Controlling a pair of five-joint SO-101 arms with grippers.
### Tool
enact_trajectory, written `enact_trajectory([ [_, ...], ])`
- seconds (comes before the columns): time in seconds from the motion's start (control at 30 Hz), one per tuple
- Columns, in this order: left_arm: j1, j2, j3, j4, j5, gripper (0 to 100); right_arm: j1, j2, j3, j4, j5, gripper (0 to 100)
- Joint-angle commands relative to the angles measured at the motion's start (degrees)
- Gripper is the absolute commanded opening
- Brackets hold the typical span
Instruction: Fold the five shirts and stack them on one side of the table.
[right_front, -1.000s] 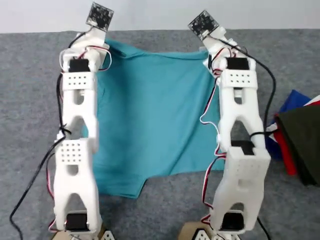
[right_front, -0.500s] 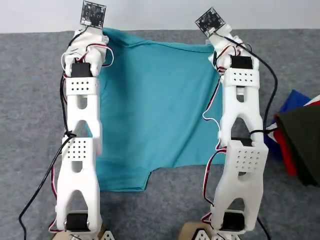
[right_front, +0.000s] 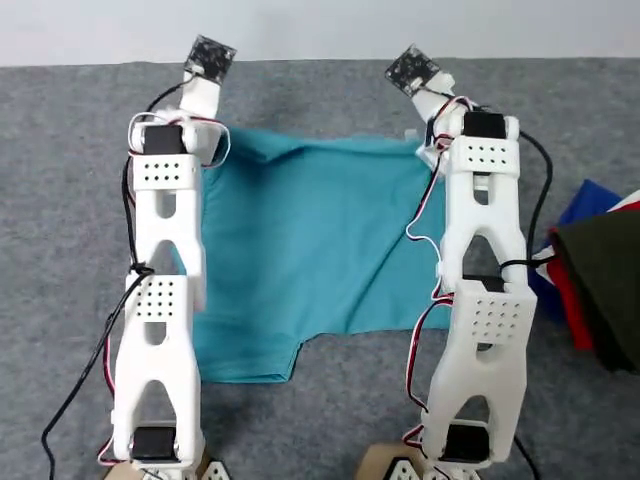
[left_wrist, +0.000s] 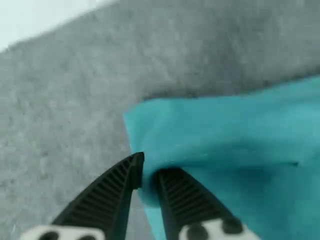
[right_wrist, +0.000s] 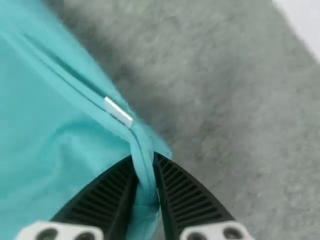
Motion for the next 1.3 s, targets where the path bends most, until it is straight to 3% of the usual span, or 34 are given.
enact_trajectory([
  [0.0,0.35,-0.97,-6.20,10.90,-5.36,0,0.84,-1.10,-3.08,4.62,1.67,1.1],
  [0.1,0.79,-1.23,-7.43,17.32,-8.79,0,0.84,-1.98,-4.04,9.63,2.02,1.1],
  [0.37,-1.14,-9.49,0.92,17.23,-12.84,0,-0.22,-7.25,-4.31,21.67,2.20,1.1],
  [0.73,1.32,-38.59,45.23,17.23,-23.65,0,0.13,-15.87,-1.49,34.24,3.69,1.1],
  [0.9,2.11,-50.64,64.13,17.14,-30.51,0,-1.19,-21.41,10.02,34.24,5.89,1.1],
  [1.27,-0.26,-64.53,88.48,17.14,-42.20,0,-2.51,-29.76,37.36,33.71,6.15,1.1],
])
